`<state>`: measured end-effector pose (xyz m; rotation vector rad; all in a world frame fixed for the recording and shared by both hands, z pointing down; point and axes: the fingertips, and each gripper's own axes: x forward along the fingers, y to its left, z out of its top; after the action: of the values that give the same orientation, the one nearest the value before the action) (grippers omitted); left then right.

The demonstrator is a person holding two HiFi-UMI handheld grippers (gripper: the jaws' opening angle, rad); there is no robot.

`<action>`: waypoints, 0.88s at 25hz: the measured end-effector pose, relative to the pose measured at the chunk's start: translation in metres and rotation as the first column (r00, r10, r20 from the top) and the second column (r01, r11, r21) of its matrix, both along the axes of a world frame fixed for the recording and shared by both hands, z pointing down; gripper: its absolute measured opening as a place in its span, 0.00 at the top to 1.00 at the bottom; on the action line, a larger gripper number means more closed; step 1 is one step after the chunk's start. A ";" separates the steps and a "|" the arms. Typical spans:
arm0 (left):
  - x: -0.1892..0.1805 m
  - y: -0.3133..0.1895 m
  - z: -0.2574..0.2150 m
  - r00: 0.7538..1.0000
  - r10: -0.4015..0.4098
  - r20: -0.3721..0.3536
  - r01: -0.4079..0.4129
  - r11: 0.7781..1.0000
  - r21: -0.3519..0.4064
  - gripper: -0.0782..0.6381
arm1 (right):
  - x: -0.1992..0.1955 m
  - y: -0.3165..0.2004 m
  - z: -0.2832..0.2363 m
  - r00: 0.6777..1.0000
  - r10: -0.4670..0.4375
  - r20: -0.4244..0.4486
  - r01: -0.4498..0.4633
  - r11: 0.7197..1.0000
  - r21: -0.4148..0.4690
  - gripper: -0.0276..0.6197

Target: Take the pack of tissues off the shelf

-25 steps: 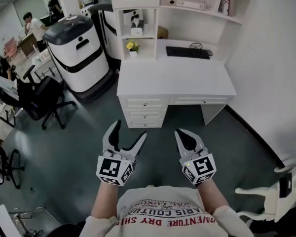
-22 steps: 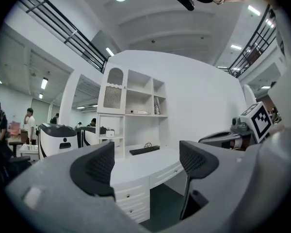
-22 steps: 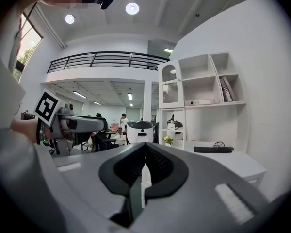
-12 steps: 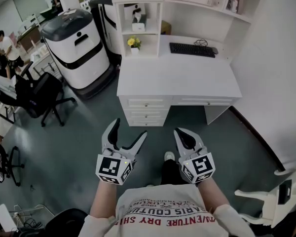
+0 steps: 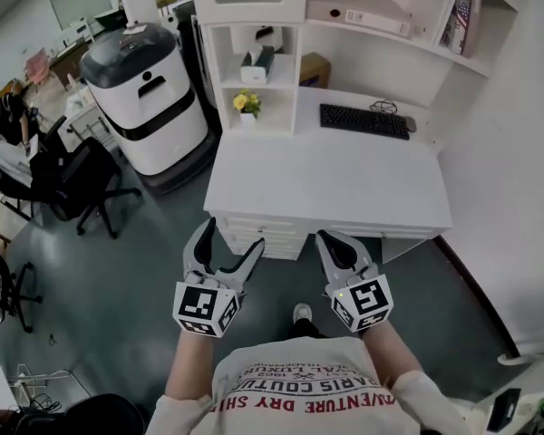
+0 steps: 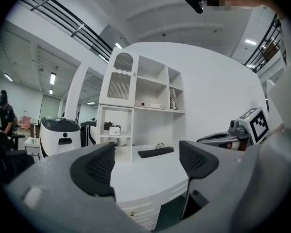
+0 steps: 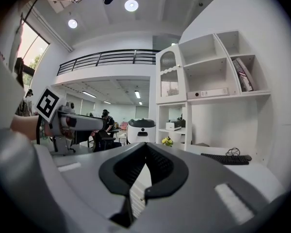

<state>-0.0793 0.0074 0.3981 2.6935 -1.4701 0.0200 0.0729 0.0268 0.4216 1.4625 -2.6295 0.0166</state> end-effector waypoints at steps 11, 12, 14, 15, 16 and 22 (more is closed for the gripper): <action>0.063 -0.117 -0.002 0.995 -0.104 0.006 0.104 0.995 0.000 0.30 | 0.071 -0.120 -0.001 0.998 -0.063 0.017 0.063 0.998 -0.004 0.96; 0.063 -0.124 -0.001 0.993 -0.115 0.009 0.115 0.993 -0.005 0.30 | 0.072 -0.128 0.000 0.997 -0.069 0.019 0.069 0.998 -0.007 0.95; 0.063 -0.138 0.002 0.991 -0.132 0.017 0.133 0.991 -0.019 0.30 | 0.073 -0.141 -0.001 0.997 -0.077 0.028 0.078 0.997 -0.010 0.95; 0.062 -0.146 0.004 0.990 -0.141 0.024 0.142 0.990 -0.026 0.30 | 0.073 -0.148 -0.001 0.996 -0.080 0.030 0.080 0.997 -0.011 0.95; 0.061 -0.154 0.006 0.988 -0.150 0.030 0.151 0.988 -0.032 0.30 | 0.073 -0.155 0.000 0.996 -0.082 0.032 0.082 0.997 -0.012 0.95; 0.050 -0.209 0.014 0.984 -0.179 0.020 0.180 0.981 -0.067 0.29 | 0.065 -0.202 0.003 0.996 -0.084 0.029 0.084 0.996 -0.014 0.95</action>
<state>-0.0289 -0.2019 0.4125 2.5023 -1.6784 0.0781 0.1376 -0.1750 0.4248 1.3558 -2.7048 0.0498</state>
